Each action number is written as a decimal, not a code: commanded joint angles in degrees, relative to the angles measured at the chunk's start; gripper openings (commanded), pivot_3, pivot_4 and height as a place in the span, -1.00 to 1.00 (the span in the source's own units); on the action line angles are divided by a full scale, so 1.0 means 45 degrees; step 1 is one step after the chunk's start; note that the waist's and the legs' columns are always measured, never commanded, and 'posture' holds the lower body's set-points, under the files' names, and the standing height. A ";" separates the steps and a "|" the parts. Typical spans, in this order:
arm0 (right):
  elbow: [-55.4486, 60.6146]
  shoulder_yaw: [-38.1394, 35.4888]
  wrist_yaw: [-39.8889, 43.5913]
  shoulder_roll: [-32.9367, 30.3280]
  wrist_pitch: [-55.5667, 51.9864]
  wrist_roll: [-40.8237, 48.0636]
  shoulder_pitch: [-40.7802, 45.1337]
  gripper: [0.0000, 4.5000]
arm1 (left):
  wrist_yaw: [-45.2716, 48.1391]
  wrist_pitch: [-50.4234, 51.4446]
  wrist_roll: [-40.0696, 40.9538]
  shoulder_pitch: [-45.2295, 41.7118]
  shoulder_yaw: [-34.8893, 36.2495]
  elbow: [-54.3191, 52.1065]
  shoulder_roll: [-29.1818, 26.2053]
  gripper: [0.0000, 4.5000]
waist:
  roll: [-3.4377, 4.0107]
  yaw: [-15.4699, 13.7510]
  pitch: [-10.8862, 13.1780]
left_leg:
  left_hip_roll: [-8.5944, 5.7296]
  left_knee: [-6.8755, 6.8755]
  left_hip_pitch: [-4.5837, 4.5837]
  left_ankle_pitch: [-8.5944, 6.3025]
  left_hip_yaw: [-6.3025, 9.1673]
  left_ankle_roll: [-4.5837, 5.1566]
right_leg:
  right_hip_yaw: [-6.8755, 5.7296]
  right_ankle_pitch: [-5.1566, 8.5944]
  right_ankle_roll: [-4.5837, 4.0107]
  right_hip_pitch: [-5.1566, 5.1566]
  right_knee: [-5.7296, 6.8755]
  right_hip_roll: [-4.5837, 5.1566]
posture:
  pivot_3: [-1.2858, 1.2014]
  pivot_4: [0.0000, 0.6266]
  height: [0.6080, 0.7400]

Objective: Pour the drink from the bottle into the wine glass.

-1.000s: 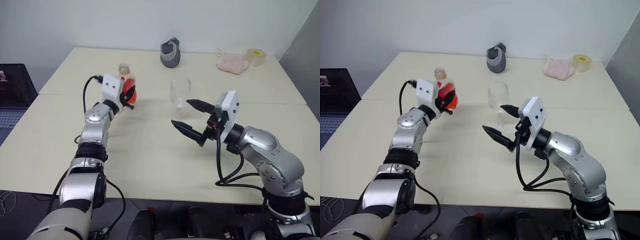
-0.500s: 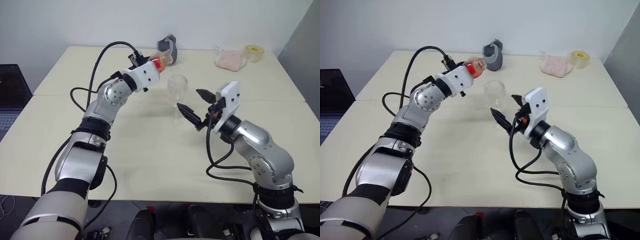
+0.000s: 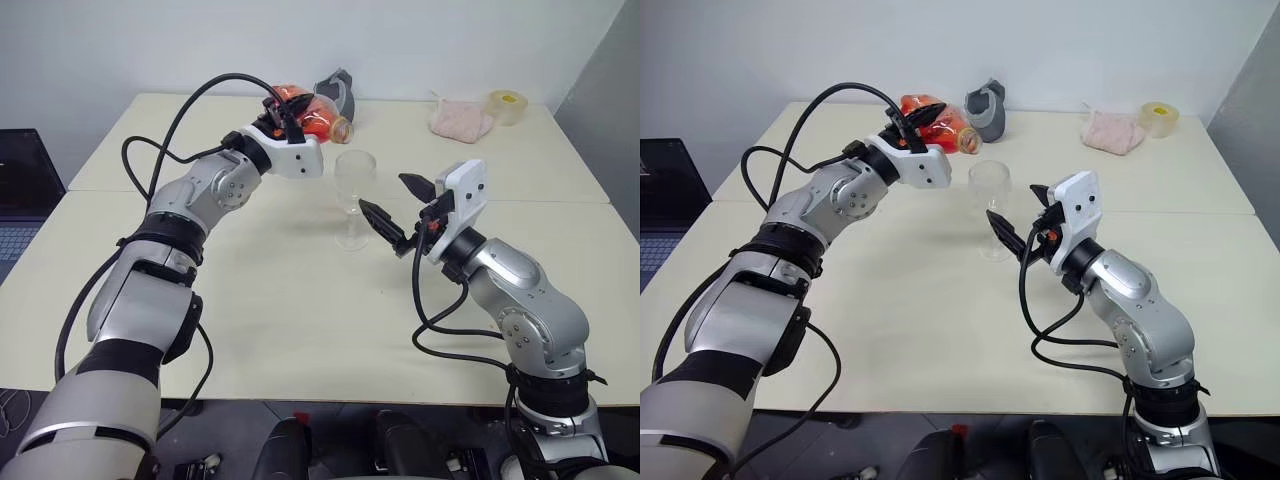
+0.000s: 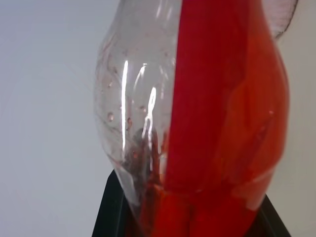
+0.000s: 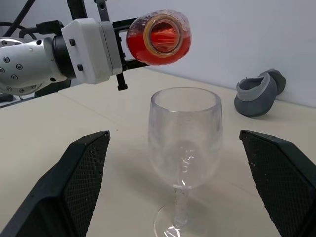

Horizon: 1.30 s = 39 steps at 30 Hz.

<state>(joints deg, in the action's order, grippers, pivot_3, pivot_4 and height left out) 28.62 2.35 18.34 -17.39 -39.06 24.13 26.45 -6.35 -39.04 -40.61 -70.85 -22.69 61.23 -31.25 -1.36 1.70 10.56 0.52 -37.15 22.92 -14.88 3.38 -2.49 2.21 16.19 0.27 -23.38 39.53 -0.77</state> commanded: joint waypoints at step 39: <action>0.1276 0.0654 -0.0133 0.0220 -0.0162 -0.0207 -0.0218 1.00 | -0.1894 0.0475 -0.0728 -0.1198 -0.0828 0.0994 -0.0034 -0.59 | 0.0000 0.0002 0.0000 | 0.0001 -0.0146 0.0024 -0.0002 -0.0026 0.0002 | 0.0012 0.0002 0.0004 -0.0019 0.0104 -0.0004 | 0.03 -0.52 1.00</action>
<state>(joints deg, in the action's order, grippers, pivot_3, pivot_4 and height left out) 31.59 4.88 17.91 -16.49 -40.41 23.58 25.59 -13.33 -37.10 -44.08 -73.34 -26.86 66.16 -31.13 -1.36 1.71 10.56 0.52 -37.81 23.03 -14.89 3.27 -2.48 2.26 16.20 0.28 -23.47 40.00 -0.79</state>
